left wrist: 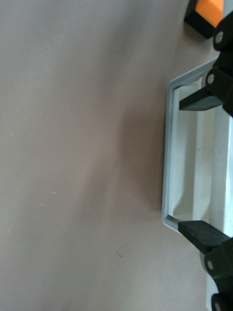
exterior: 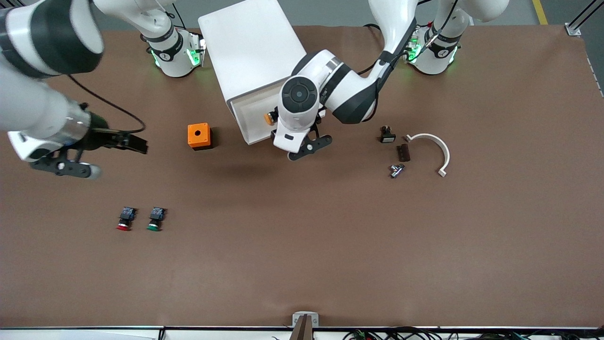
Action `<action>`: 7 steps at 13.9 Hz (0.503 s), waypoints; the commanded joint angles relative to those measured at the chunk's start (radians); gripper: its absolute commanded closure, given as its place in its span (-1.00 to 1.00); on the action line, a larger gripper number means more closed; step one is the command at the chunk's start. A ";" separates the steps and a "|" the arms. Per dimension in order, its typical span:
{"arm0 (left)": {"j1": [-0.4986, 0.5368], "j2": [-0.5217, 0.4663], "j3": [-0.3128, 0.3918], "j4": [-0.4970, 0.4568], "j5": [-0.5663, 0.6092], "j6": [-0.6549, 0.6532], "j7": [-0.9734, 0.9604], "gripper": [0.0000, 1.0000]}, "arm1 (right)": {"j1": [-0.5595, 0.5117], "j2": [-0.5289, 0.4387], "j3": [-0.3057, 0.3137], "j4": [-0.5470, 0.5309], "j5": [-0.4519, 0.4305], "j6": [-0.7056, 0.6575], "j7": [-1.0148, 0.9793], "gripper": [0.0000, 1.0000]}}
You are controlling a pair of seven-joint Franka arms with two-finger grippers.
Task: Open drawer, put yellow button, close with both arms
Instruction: 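Push the drawer shut with the left gripper while the right gripper retracts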
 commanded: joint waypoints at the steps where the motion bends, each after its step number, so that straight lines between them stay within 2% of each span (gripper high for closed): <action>1: -0.046 -0.028 -0.002 -0.041 0.014 0.005 -0.060 -0.99 | -0.093 -0.043 0.021 0.007 -0.004 -0.048 -0.137 -1.00; 7: -0.065 -0.028 -0.087 -0.062 0.009 -0.004 -0.166 -0.99 | -0.221 -0.047 0.024 0.071 -0.031 -0.141 -0.183 -1.00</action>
